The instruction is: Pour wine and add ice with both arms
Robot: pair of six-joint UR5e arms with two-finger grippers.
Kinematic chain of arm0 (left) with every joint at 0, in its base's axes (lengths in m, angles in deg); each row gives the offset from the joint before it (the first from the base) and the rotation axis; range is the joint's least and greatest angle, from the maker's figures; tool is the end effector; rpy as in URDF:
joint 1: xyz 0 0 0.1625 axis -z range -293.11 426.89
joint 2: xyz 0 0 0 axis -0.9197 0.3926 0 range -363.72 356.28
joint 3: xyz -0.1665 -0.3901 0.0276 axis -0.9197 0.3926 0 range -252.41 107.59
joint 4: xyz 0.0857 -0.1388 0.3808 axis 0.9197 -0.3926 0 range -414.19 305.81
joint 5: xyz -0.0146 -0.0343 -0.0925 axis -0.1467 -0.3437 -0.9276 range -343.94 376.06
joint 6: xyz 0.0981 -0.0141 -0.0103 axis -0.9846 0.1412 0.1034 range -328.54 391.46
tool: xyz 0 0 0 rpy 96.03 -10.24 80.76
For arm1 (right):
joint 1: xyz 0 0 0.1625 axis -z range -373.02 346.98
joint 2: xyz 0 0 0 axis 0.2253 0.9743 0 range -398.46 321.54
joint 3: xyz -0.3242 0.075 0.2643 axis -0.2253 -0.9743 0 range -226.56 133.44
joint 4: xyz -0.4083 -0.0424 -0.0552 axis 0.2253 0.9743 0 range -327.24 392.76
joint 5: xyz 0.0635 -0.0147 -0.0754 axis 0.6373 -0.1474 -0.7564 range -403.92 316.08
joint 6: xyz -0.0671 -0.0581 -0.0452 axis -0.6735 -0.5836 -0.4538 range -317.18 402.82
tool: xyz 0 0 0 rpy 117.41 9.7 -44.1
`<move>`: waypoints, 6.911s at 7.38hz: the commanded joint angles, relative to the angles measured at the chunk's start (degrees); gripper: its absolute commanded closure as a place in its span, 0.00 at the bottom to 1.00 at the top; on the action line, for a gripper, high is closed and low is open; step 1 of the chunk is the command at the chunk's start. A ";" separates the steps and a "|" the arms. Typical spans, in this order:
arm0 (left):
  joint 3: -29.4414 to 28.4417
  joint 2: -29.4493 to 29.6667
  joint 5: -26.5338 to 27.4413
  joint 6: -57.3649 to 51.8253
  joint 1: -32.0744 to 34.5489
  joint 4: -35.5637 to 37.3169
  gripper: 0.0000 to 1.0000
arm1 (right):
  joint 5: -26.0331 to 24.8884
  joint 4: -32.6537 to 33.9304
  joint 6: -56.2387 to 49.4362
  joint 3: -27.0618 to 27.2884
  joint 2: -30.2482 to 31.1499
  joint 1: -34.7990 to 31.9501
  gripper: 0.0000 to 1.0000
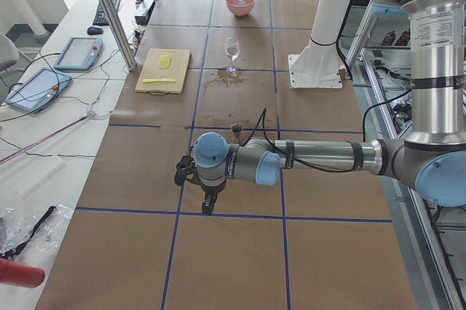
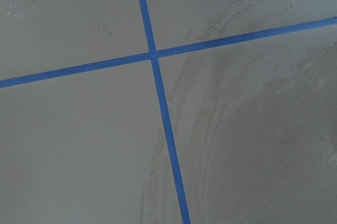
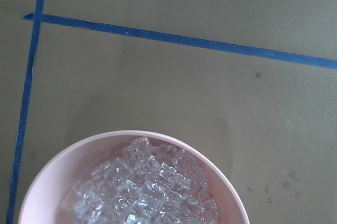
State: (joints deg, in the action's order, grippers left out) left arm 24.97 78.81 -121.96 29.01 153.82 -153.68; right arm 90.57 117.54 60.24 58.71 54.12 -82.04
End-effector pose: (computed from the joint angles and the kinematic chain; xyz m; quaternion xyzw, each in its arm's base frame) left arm -0.0354 -0.4488 0.6340 0.0727 0.4059 0.0771 0.9077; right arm -0.1127 -0.4710 0.5379 0.0130 -0.4006 -0.0872 0.9120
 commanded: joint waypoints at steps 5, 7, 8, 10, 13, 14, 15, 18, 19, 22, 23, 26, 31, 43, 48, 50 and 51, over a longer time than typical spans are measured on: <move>5.28 -0.18 0.56 0.26 -0.02 -0.09 0.00 | -7.37 -0.15 -1.25 0.11 -3.44 1.42 0.00; 4.84 -0.17 0.38 -0.18 0.07 -0.61 0.00 | -7.86 -0.67 -1.25 0.63 -2.50 1.70 0.00; 5.01 -0.70 0.21 -0.36 0.07 -2.01 0.00 | -6.98 -0.85 -1.25 1.34 -1.62 1.61 0.00; 5.54 -0.88 -0.23 -0.36 0.07 -8.32 0.00 | -4.34 -1.20 -1.42 2.13 0.23 1.52 0.00; 6.95 -1.67 -0.24 8.36 -1.32 -18.05 0.00 | -1.54 -9.37 2.50 3.89 4.02 1.61 0.00; 6.95 -2.02 -0.23 19.05 -5.51 -25.85 0.00 | -1.34 -9.55 3.23 4.07 4.02 1.70 0.00; 7.04 -2.02 -0.15 28.81 -9.73 -33.59 0.00 | -1.26 -9.47 3.50 4.16 3.84 1.70 0.00; 10.62 -9.53 11.64 46.99 -21.94 -55.41 0.03 | 2.88 -9.55 4.64 4.42 3.66 1.79 0.00; 11.68 -11.76 17.20 49.71 -25.82 -58.07 0.02 | 2.88 -9.55 4.64 4.42 3.58 1.79 0.00; 12.05 -16.87 44.49 63.94 -47.58 -66.09 0.02 | 2.96 -9.55 4.64 4.95 3.31 2.31 0.00; 12.57 -17.05 51.29 66.41 -53.92 -66.01 0.02 | 2.96 -9.64 4.55 5.03 3.31 2.66 0.00; 13.98 -19.24 54.69 67.05 -60.81 -65.75 0.01 | 2.96 -9.64 4.55 5.82 3.31 2.75 0.00; 13.80 -18.64 76.61 77.94 -76.90 -57.59 0.01 | 2.79 -9.64 3.76 5.65 3.31 3.11 0.00; -3.77 -5.01 114.20 80.07 -83.95 -57.31 0.10 | 2.61 -9.55 3.85 5.39 3.31 3.28 0.00; -7.29 -2.21 114.11 78.48 -83.95 -57.39 0.27 | 2.52 -9.55 3.85 5.39 3.31 3.37 0.00; -7.11 -2.55 114.02 77.96 -83.69 -58.00 0.50 | 2.61 -9.64 3.94 5.47 3.22 3.37 0.00; -7.03 -2.72 114.02 77.08 -83.60 -58.18 0.49 | 2.53 -9.64 3.85 5.47 3.22 3.37 0.00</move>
State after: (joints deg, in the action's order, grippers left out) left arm 17.89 76.25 -7.90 106.93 70.09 -211.55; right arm 93.14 107.92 64.12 64.17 57.35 -78.68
